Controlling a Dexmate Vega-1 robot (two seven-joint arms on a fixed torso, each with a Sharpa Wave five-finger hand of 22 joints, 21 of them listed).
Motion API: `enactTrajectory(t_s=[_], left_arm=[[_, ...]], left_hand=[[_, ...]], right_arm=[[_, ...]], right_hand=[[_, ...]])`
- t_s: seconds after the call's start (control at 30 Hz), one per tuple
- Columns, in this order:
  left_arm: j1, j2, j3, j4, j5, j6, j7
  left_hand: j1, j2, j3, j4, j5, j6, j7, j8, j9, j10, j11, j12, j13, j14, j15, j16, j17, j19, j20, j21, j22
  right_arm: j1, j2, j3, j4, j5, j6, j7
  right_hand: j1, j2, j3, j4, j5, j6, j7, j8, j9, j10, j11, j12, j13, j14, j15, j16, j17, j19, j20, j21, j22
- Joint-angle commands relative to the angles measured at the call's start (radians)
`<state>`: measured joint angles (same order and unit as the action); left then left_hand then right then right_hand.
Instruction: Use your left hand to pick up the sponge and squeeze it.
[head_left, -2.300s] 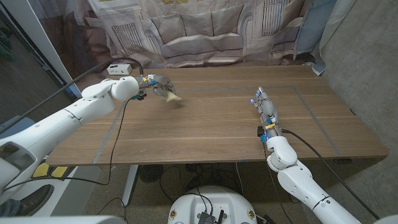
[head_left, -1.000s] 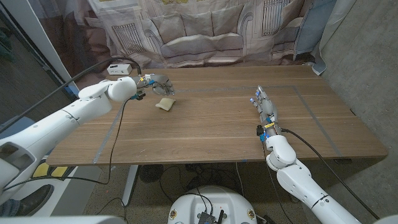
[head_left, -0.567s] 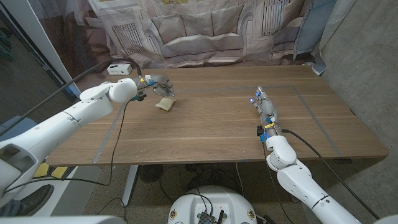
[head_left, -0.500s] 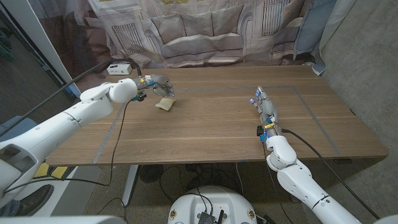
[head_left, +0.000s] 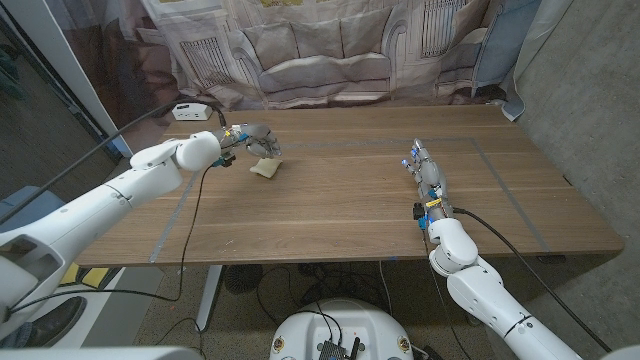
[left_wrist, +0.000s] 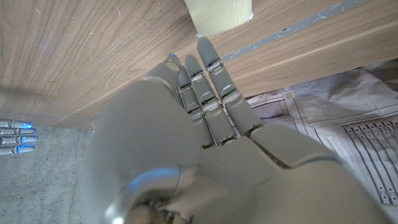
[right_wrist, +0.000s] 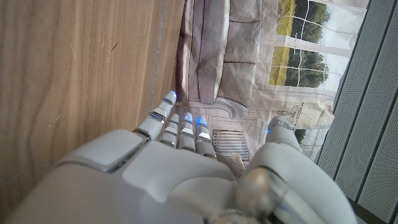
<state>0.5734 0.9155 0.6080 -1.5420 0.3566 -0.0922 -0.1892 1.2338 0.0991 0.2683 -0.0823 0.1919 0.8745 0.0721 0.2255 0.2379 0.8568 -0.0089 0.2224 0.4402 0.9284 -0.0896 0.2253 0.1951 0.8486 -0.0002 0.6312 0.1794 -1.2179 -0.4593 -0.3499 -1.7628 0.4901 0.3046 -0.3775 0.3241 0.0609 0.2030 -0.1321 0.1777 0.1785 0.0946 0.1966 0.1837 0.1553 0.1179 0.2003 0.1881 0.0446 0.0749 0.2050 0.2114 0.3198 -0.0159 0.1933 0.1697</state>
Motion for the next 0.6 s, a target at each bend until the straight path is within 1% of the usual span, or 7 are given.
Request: enactTrajectory(t_s=[0.03, 0.17, 0.27, 0.37, 0.4, 0.47, 0.6], left_arm=[[0.012, -0.005, -0.009, 0.024, -0.065, -0.026, 0.000], [0.027, -0.007, -0.019, 0.030, -0.084, -0.039, 0.027], [0.039, -0.012, -0.027, 0.035, -0.104, -0.045, 0.044], [0.052, -0.018, -0.037, 0.044, -0.131, -0.058, 0.061], [0.055, -0.021, -0.039, 0.049, -0.142, -0.063, 0.065], [0.062, -0.025, -0.042, 0.052, -0.151, -0.066, 0.077], [0.065, -0.031, -0.041, 0.061, -0.168, -0.079, 0.078]], left_hand=[[-0.071, -0.004, -0.011, 0.030, 0.001, -0.031, 0.015, -0.018, -0.004, -0.030, 0.020, -0.017, -0.012, -0.045, 0.036, -0.021, -0.002, -0.030, 0.024, -0.015, -0.002], [-0.113, 0.000, -0.017, 0.046, 0.002, -0.055, 0.020, -0.030, -0.009, -0.059, 0.035, -0.028, -0.023, -0.081, 0.054, -0.032, -0.003, -0.062, 0.039, -0.033, -0.003], [-0.126, 0.002, -0.018, 0.050, 0.002, -0.062, 0.021, -0.032, -0.012, -0.064, 0.035, -0.029, -0.028, -0.096, 0.058, -0.036, -0.004, -0.068, 0.043, -0.038, -0.004], [-0.157, 0.011, -0.023, 0.067, 0.000, -0.063, 0.025, -0.032, -0.014, -0.058, 0.038, -0.025, -0.033, -0.088, 0.059, -0.030, -0.003, -0.060, 0.039, -0.039, -0.005], [-0.175, 0.013, -0.028, 0.077, -0.001, -0.064, 0.028, -0.031, -0.015, -0.057, 0.036, -0.024, -0.035, -0.091, 0.057, -0.030, -0.003, -0.060, 0.038, -0.041, -0.005], [-0.210, 0.022, -0.033, 0.096, -0.003, -0.067, 0.035, -0.032, -0.018, -0.064, 0.053, -0.026, -0.042, -0.095, 0.067, -0.029, -0.003, -0.063, 0.041, -0.047, -0.005], [-0.244, 0.030, -0.037, 0.114, -0.005, -0.093, 0.043, -0.040, -0.022, -0.085, 0.065, -0.031, -0.050, -0.111, 0.080, -0.032, -0.004, -0.077, 0.051, -0.060, -0.005]], right_arm=[[-0.004, -0.004, 0.000, -0.004, 0.001, -0.001, 0.002], [-0.007, -0.005, 0.000, -0.006, 0.001, 0.002, 0.003], [-0.009, -0.006, 0.001, -0.007, 0.000, 0.004, 0.004], [-0.012, -0.008, 0.002, -0.006, 0.001, 0.008, 0.006], [-0.012, -0.007, 0.002, -0.005, 0.002, 0.009, 0.007], [-0.012, -0.008, 0.002, -0.004, 0.003, 0.011, 0.011], [-0.012, -0.011, 0.001, -0.004, 0.003, 0.010, 0.016]], right_hand=[[0.005, 0.008, -0.003, -0.002, -0.001, 0.007, -0.002, -0.003, 0.002, 0.004, 0.000, -0.001, 0.006, 0.004, 0.007, 0.007, 0.006, 0.003, 0.005, 0.001, 0.002], [0.005, 0.008, -0.003, -0.002, -0.001, 0.007, -0.002, -0.003, 0.002, 0.002, -0.001, -0.001, 0.006, 0.003, 0.006, 0.007, 0.006, 0.003, 0.005, 0.001, 0.002], [0.005, 0.008, -0.003, -0.002, -0.001, 0.008, -0.002, -0.003, 0.002, 0.003, -0.001, -0.001, 0.006, 0.003, 0.007, 0.007, 0.006, 0.002, 0.005, 0.001, 0.002], [0.005, 0.009, -0.004, -0.002, -0.001, 0.008, -0.002, -0.003, 0.002, 0.003, -0.001, -0.001, 0.006, 0.004, 0.006, 0.007, 0.006, 0.002, 0.005, 0.001, 0.002], [0.005, 0.009, -0.004, -0.002, -0.001, 0.008, -0.002, -0.003, 0.002, 0.003, -0.001, -0.001, 0.006, 0.003, 0.006, 0.007, 0.006, 0.003, 0.004, 0.001, 0.002], [0.005, 0.009, -0.004, -0.002, -0.001, 0.008, -0.002, -0.003, 0.002, 0.003, 0.000, -0.001, 0.006, 0.004, 0.006, 0.007, 0.006, 0.003, 0.004, 0.001, 0.002], [0.005, 0.009, -0.004, -0.002, -0.001, 0.009, -0.002, -0.003, 0.002, 0.004, 0.001, -0.001, 0.006, 0.005, 0.005, 0.007, 0.006, 0.003, 0.004, 0.001, 0.002]])
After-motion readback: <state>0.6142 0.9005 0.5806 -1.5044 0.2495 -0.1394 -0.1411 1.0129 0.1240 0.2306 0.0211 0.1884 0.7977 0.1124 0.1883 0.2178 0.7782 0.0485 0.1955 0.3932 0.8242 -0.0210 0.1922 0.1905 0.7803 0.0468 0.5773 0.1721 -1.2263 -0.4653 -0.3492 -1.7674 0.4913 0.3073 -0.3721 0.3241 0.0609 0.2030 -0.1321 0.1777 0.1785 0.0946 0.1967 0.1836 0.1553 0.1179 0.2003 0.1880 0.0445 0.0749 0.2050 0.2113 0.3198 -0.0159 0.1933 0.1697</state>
